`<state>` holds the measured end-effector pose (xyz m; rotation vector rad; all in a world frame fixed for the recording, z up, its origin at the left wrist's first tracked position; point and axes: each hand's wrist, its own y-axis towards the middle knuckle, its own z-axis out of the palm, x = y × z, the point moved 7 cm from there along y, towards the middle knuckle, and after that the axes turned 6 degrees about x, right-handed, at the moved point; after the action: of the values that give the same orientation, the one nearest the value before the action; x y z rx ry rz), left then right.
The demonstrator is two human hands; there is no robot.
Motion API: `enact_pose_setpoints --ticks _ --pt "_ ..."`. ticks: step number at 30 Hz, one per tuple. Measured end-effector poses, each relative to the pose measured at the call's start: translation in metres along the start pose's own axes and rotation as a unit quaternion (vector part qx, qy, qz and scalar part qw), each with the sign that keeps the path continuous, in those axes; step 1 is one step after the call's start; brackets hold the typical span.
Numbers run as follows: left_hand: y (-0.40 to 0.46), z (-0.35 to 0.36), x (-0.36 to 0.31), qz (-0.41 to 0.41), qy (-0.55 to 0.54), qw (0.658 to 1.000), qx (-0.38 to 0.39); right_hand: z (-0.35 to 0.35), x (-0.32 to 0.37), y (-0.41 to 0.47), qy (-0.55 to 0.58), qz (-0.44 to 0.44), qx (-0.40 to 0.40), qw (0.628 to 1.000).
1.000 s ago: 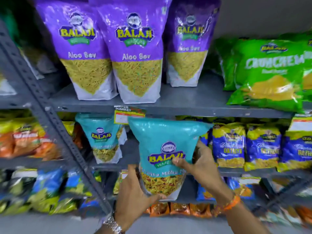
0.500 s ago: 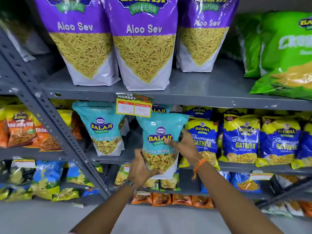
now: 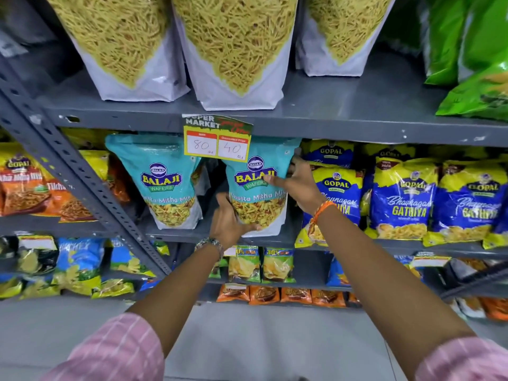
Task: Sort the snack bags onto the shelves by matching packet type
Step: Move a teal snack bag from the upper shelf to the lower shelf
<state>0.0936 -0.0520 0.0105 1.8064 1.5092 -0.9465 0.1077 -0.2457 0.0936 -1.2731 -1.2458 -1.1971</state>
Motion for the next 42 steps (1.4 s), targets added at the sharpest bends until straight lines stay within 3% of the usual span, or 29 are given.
enact_pose_setpoints --ticks 8,17,30,33,36,39,42 --pt "0.011 -0.002 0.013 -0.008 0.008 1.000 -0.007 0.002 -0.028 -0.002 -0.006 0.002 -0.002 1.000" --pt "0.008 -0.007 0.021 0.000 0.003 1.000 0.006 0.000 -0.095 -0.019 -0.113 0.087 0.025 0.989" --pt "0.005 -0.013 0.019 0.000 0.030 0.999 0.026 0.002 -0.090 -0.030 -0.117 0.094 0.000 0.989" --pt "-0.008 -0.027 0.015 -0.008 0.002 1.000 -0.005 -0.002 -0.070 -0.051 -0.106 0.092 -0.028 0.990" --pt "-0.039 -0.055 0.002 -0.026 -0.107 0.990 -0.085 -0.010 -0.032 -0.093 -0.072 0.056 -0.122 0.988" --pt "-0.079 -0.102 -0.035 0.032 -0.163 0.966 -0.199 -0.016 0.029 -0.137 -0.008 -0.047 -0.218 0.975" --pt "-0.097 -0.156 -0.092 0.112 -0.214 0.931 -0.273 -0.017 0.114 -0.154 0.042 -0.169 -0.245 0.954"
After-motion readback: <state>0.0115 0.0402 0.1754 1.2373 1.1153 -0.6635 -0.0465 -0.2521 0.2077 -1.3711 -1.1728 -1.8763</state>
